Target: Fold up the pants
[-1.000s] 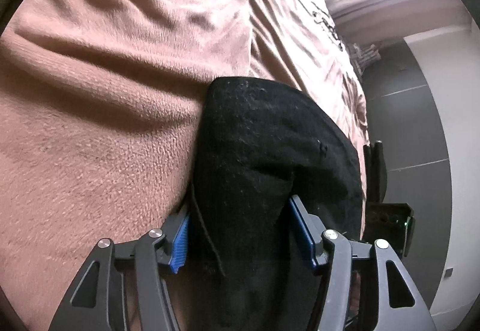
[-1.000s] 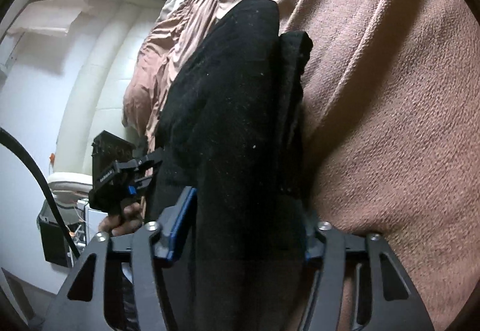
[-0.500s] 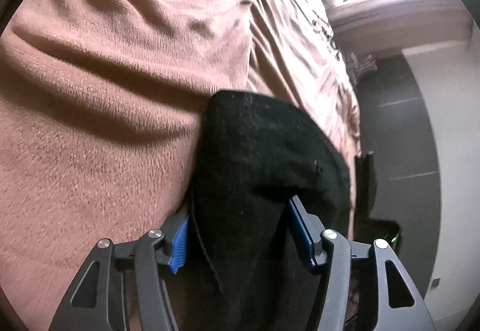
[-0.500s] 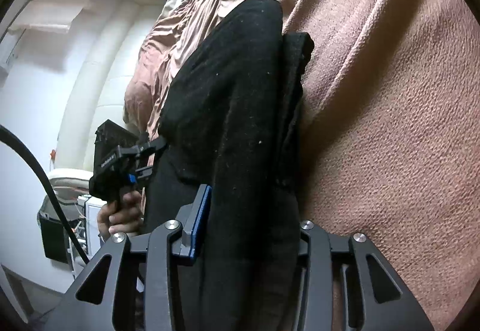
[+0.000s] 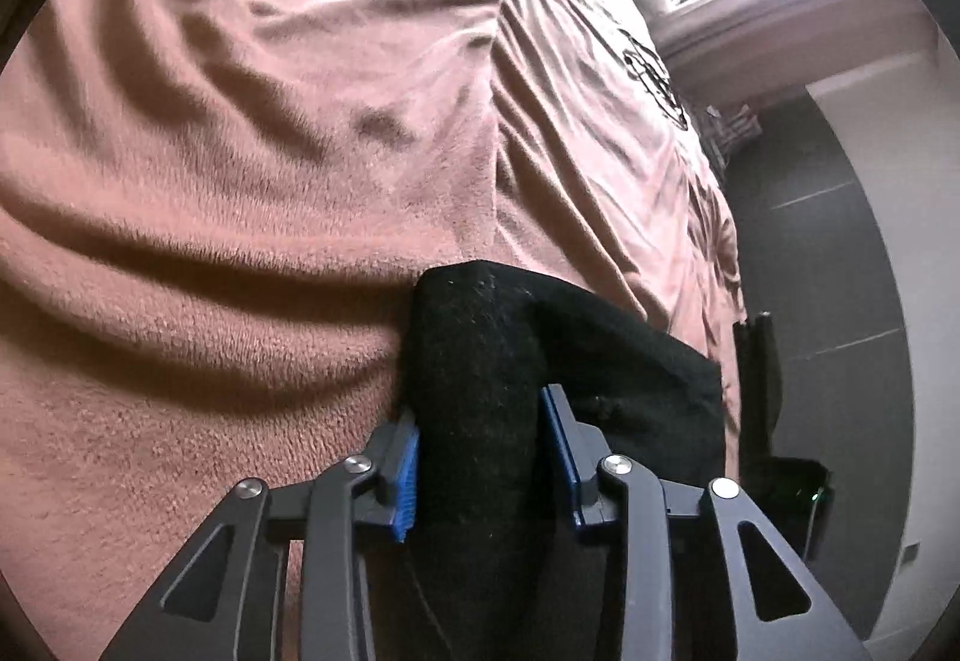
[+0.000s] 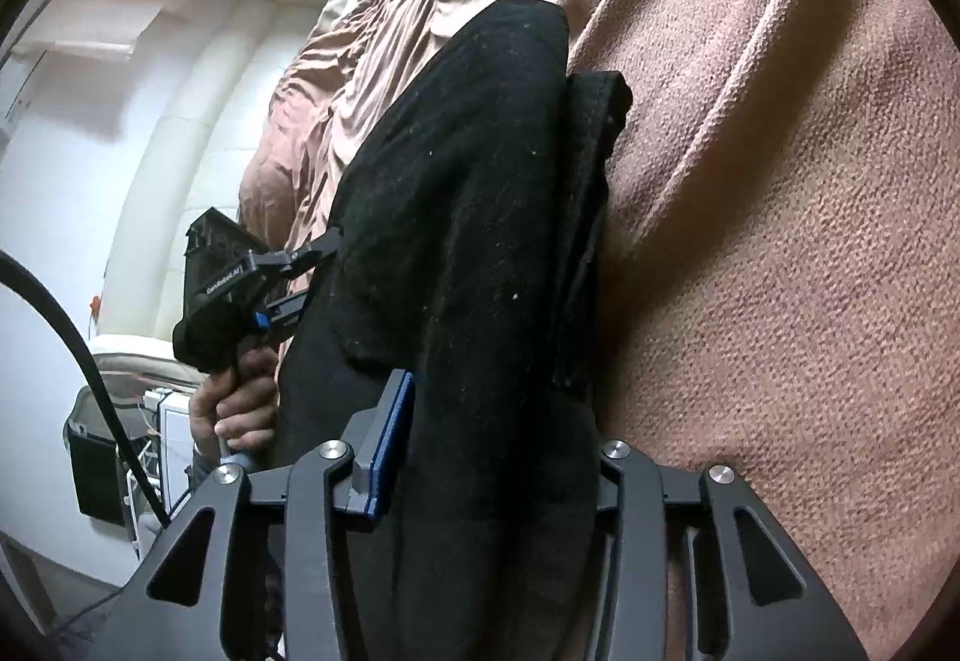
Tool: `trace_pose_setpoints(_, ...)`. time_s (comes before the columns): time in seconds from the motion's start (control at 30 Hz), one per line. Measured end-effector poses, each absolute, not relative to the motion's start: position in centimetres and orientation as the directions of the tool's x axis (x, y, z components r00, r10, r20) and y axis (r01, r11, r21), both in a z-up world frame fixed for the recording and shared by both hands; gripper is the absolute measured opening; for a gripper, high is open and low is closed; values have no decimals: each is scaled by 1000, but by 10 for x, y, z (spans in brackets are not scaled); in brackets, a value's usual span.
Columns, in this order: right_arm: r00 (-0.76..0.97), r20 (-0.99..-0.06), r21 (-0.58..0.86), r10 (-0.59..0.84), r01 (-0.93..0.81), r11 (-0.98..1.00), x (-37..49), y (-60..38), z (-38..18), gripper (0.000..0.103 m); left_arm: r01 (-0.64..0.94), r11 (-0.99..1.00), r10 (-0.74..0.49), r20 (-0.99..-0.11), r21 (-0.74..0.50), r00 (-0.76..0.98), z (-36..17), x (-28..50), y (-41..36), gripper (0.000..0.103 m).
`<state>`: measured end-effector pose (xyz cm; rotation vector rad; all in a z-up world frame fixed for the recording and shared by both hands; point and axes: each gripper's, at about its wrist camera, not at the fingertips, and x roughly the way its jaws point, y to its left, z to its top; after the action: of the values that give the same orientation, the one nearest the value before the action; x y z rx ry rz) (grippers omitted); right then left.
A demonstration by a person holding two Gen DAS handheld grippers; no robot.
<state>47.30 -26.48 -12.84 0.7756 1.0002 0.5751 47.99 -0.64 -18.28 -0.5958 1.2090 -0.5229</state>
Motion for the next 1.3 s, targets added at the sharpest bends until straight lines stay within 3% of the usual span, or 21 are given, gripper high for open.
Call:
trace_pose_setpoints(0.3, 417, -536, 780, 735, -89, 619, 467, -264, -125, 39, 38, 732, -667, -703, -681, 248, -177, 461, 4, 47)
trace_pose_setpoints(0.73, 409, -560, 763, 721, -84, 641, 455, -264, -117, 41, 31, 654, -748, -640, -756, 174, -195, 406, 13, 57)
trace_pose_setpoints(0.87, 414, -554, 766, 722, -86, 637, 459, -265, -120, 44, 48, 650, -753, -634, -759, 177, -198, 399, 11, 57)
trace_pose_setpoints(1.0, 448, -583, 716, 678, -110, 689, 453, -257, -109, 43, 61, 664, -739, -643, -745, 202, -190, 396, 6, 48)
trace_pose_setpoints(1.13, 474, -590, 685, 654, -135, 716, 444, -252, -92, 32, 70, 654, -745, -627, -753, 227, -182, 392, 7, 42)
trace_pose_setpoints(1.3, 511, -581, 668, 633, -146, 730, 428, -253, -81, 26, 92, 658, -740, -619, -748, 262, -164, 383, 7, 41)
